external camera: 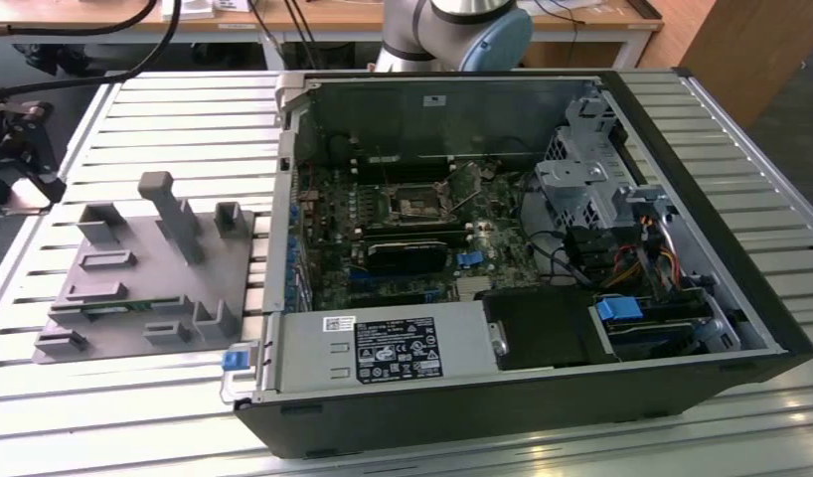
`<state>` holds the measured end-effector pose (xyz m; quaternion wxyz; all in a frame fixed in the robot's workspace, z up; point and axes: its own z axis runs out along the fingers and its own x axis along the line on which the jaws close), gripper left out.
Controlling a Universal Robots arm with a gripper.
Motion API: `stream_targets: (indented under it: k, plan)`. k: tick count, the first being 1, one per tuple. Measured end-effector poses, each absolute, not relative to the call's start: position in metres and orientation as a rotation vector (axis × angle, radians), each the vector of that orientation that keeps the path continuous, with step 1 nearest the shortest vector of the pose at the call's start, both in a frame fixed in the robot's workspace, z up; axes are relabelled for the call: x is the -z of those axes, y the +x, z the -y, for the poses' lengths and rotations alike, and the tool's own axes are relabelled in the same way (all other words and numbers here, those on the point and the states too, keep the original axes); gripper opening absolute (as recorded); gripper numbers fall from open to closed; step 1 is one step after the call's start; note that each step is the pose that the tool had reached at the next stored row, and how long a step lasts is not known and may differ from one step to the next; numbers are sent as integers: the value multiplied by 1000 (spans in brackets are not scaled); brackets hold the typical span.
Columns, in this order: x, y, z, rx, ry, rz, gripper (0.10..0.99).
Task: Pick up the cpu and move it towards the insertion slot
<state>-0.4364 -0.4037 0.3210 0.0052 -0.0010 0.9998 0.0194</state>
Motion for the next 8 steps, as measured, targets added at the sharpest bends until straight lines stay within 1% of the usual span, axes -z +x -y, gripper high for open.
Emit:
stream_targets:
  k: [8]
  plan:
    - [-329,-436,403,-61,-3,-3131,529]
